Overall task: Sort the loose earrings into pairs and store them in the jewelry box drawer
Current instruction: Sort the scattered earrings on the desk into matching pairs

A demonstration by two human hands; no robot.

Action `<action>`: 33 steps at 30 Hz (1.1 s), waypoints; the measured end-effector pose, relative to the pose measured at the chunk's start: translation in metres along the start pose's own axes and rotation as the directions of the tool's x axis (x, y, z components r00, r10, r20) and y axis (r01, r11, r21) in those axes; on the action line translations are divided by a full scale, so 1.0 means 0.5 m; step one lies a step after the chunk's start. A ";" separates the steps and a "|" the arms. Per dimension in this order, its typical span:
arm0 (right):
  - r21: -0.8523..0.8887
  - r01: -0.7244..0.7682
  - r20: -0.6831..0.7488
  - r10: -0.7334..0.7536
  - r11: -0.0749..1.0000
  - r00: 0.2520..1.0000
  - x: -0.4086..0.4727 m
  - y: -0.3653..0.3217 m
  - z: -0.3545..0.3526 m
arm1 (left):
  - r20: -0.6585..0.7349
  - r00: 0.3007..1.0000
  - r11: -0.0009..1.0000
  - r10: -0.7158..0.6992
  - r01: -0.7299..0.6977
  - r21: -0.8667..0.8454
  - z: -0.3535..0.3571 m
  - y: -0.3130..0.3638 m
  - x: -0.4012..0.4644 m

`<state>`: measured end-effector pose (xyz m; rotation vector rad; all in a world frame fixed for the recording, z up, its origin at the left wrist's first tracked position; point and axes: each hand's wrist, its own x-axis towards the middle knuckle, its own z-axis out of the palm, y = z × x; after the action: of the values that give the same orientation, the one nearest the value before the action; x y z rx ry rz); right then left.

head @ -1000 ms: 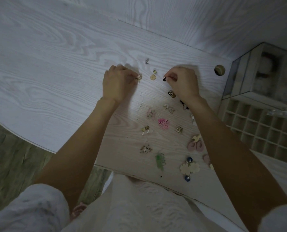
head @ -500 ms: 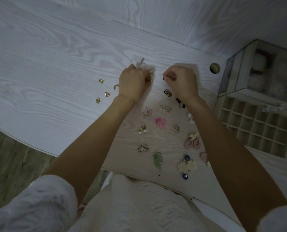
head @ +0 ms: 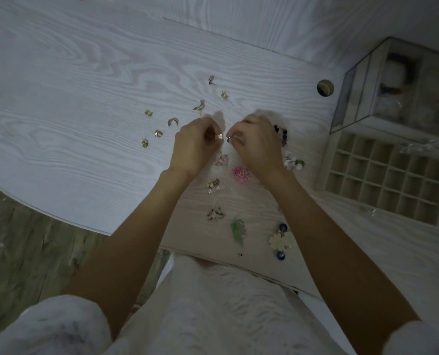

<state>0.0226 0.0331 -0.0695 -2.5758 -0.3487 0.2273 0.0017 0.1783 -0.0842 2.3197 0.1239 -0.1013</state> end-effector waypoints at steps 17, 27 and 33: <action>-0.046 -0.042 0.003 0.042 0.998 0.999 -0.003 0.008 -0.005 | -0.037 0.968 0.961 0.249 -0.242 0.137 0.009 -0.004 -0.003; -0.045 -0.043 -0.007 0.043 0.998 0.999 -0.004 0.007 -0.008 | -0.059 0.967 0.947 0.247 -0.228 0.227 0.002 -0.007 0.005; -0.044 -0.075 0.001 0.075 0.996 0.997 -0.007 0.007 -0.005 | -0.009 0.978 0.957 0.208 -0.202 0.207 0.009 0.000 -0.007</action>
<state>0.0205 0.0279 -0.0687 -2.6350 -0.2608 0.2534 -0.0017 0.1746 -0.0868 2.5257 -0.1178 0.0278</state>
